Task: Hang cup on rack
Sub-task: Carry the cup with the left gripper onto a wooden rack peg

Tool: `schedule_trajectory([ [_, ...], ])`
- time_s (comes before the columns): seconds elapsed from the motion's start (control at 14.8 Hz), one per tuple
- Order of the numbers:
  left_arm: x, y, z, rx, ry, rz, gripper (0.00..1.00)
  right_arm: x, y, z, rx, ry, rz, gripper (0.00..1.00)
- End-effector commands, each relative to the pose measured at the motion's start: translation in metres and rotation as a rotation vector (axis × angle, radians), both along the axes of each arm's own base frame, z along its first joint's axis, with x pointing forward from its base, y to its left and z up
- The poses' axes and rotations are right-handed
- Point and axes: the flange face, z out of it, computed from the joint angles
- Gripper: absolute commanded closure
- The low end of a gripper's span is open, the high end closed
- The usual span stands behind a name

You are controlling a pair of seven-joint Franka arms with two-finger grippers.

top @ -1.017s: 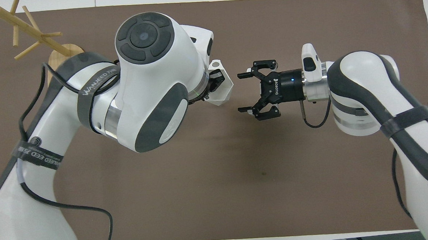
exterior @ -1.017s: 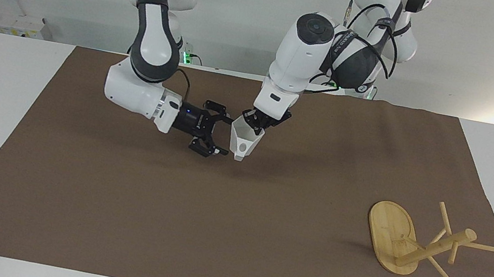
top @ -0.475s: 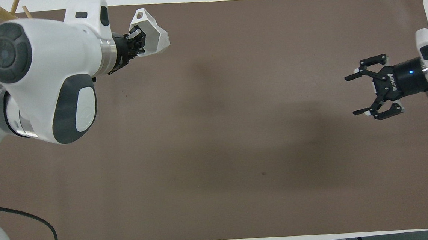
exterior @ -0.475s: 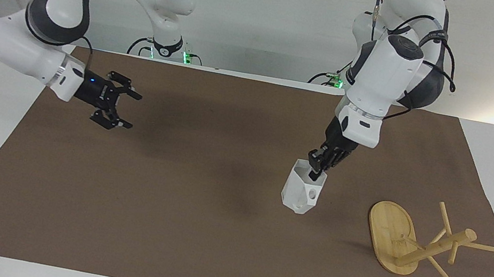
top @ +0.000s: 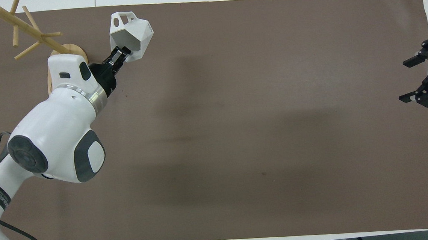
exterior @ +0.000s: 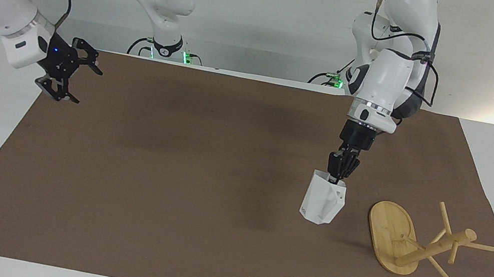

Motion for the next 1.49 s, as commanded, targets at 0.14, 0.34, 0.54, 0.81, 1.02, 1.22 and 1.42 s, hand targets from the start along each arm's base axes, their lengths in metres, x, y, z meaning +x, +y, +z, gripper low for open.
schedule_trajectory([
  [0.14,0.015,0.048,-0.031,-0.001,-0.100,0.108,1.00,-0.014,0.041,0.063,-0.287,0.060,-0.322,0.00],
  [0.34,0.021,0.061,-0.041,-0.049,-0.066,0.177,1.00,-0.016,0.047,0.072,-0.309,0.106,-0.675,0.00],
  [0.54,0.029,0.075,-0.051,-0.057,-0.042,0.221,1.00,-0.020,0.045,0.072,-0.350,0.147,-0.819,0.00],
  [0.81,0.043,0.084,-0.067,-0.040,-0.023,0.245,1.00,-0.027,0.041,0.076,-0.362,0.160,-0.867,0.00],
  [1.02,0.050,0.103,-0.077,-0.065,0.007,0.308,1.00,-0.029,0.044,0.073,-0.374,0.170,-0.912,0.00],
  [1.22,0.053,0.113,-0.080,-0.119,0.045,0.372,1.00,-0.030,0.044,0.071,-0.376,0.174,-0.908,0.00],
  [1.42,0.055,0.128,-0.087,-0.112,0.099,0.405,1.00,-0.029,0.045,0.071,-0.374,0.173,-0.910,0.00],
])
